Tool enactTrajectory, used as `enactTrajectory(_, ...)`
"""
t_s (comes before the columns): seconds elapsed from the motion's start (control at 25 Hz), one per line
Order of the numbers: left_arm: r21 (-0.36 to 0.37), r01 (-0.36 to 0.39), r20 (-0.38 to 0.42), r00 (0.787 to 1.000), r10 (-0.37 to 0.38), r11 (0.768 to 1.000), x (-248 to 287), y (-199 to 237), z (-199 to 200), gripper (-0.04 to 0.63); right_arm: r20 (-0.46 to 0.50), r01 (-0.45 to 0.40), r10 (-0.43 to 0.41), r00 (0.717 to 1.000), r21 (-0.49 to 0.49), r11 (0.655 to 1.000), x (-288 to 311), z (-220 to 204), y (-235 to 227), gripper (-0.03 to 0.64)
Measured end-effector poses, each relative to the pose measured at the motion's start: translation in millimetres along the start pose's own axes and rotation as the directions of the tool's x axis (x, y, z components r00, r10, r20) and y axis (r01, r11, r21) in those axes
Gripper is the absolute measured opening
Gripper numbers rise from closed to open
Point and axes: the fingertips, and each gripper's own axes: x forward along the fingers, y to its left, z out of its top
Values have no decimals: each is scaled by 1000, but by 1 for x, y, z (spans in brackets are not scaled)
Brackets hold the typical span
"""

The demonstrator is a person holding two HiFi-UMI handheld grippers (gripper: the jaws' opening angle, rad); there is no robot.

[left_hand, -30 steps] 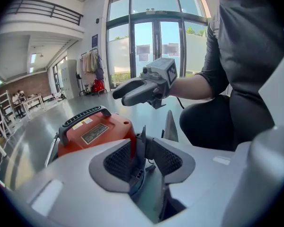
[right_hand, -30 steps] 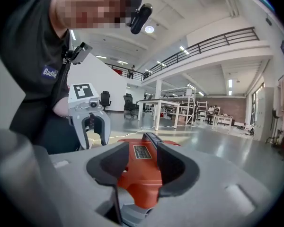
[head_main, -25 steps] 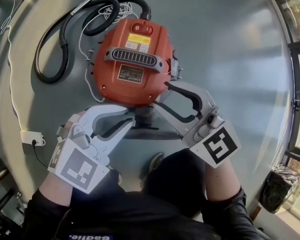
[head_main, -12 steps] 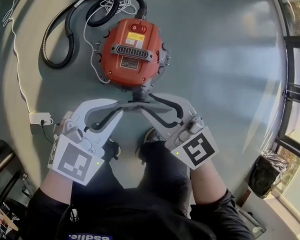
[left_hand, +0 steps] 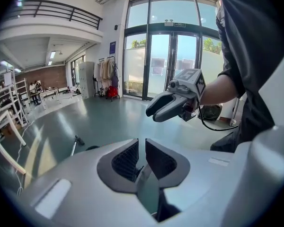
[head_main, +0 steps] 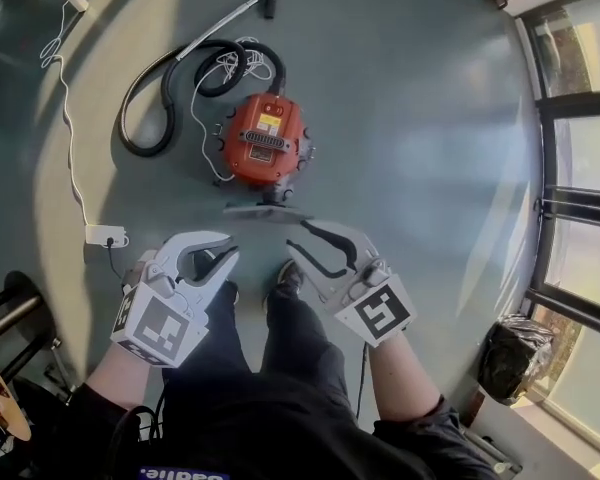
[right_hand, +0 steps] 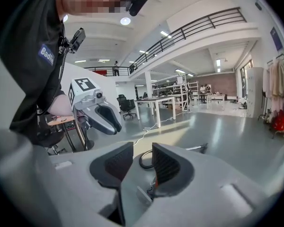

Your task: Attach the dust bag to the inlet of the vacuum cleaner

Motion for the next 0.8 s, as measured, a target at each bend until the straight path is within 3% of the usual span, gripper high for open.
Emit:
enactTrajectory(0.4, 3, -73, 2, 997, 73, 997, -88, -23, 82, 66, -2, -28, 27, 1000, -44, 999, -53, 88, 39, 114)
enactTrajectory(0.64, 1, -160, 22, 987, 160, 987, -131, -55, 125, 64, 24, -88, 91, 996, -112, 990, -94, 125, 59, 114)
enactTrajectory(0.8, -3, -242, 13, 970, 242, 970, -160, -77, 135, 64, 74, -159, 166, 983, -93, 983, -109, 126, 77, 114)
